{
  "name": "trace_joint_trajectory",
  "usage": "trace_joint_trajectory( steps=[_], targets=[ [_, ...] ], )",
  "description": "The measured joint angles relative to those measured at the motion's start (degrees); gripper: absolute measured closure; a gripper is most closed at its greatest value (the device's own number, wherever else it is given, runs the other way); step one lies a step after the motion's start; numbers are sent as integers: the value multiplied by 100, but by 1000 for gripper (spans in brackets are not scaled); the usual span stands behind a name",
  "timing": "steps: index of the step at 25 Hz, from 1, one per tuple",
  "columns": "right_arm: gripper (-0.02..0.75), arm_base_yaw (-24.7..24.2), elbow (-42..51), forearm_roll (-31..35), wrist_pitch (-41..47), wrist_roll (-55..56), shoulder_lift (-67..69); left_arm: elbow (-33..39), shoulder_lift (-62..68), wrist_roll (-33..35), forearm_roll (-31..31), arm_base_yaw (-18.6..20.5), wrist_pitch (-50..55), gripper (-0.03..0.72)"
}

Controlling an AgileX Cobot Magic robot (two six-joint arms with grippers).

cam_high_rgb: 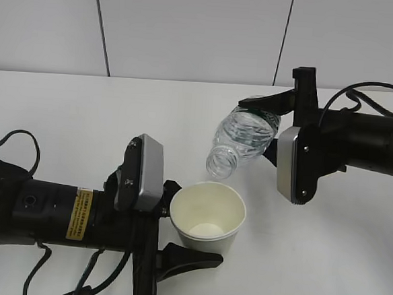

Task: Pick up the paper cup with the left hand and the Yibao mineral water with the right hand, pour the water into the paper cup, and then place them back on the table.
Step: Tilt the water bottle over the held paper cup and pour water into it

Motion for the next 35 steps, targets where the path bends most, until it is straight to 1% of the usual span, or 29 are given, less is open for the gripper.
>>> trace_joint_trajectory(
  steps=[7,12,18,23,35],
  targets=[
    [325,0,0,39,0,-247,0,0,0,0,-47,0,87,255],
    [325,0,0,39,0,-725,0,0,0,0,-53,0,0,255],
    [325,0,0,39,0,-896,0,0,0,0,-53,0,-46,255],
    [325,0,0,39,0,-1286,0,0,0,0,-53,0,-46,255],
    [325,0,0,52,-200,-1555,0,0,4,0,-5,0,-46,255]
  ],
)
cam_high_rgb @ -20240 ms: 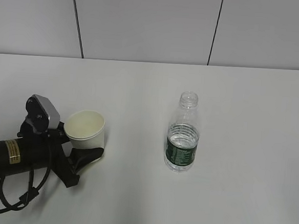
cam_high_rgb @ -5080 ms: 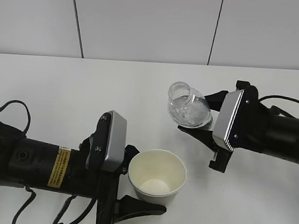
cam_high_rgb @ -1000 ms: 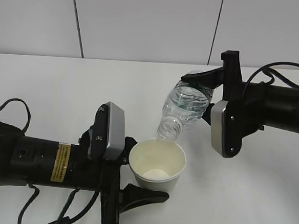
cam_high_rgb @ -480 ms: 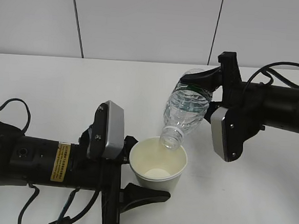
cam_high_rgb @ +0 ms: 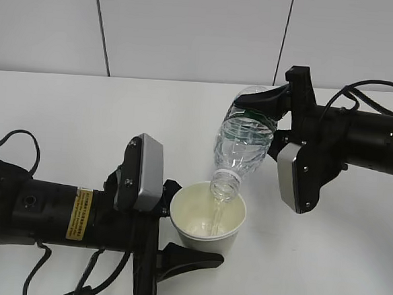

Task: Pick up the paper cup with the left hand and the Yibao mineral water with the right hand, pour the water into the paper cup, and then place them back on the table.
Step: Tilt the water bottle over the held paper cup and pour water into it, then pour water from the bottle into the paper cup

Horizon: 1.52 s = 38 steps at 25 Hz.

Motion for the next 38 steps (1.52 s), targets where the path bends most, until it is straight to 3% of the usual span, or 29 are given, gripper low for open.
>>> trace_joint_trajectory(
  steps=[38],
  targets=[
    [325,0,-26,32,-92,-199,0,0,0,0,240,0,-74,255]
  ],
)
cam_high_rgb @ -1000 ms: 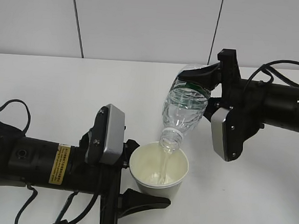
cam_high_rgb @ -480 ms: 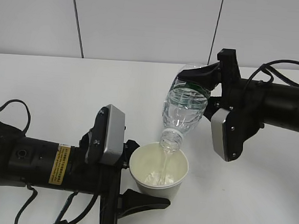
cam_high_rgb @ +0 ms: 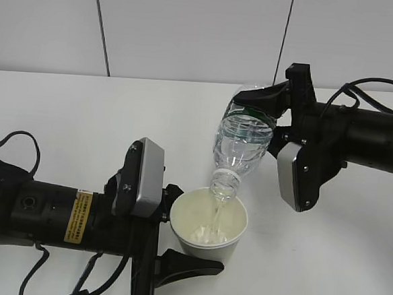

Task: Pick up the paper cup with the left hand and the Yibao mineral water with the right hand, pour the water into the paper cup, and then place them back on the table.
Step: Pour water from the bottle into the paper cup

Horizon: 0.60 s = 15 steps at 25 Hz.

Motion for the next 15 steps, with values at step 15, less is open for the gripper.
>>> trace_joint_trajectory(
  steps=[15],
  targets=[
    [326,0,0,0,-139,-13,0,0,0,0,5,0,11,255]
  ],
)
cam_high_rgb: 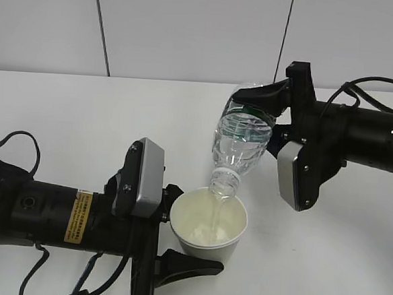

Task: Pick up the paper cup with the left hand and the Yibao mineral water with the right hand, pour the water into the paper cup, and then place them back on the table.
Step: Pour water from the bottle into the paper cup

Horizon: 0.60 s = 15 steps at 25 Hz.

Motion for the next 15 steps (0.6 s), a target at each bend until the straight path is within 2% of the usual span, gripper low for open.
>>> trace_joint_trajectory(
  steps=[15],
  targets=[
    [326,0,0,135,-22,0,0,0,0,0,0,0,16,255]
  ],
)
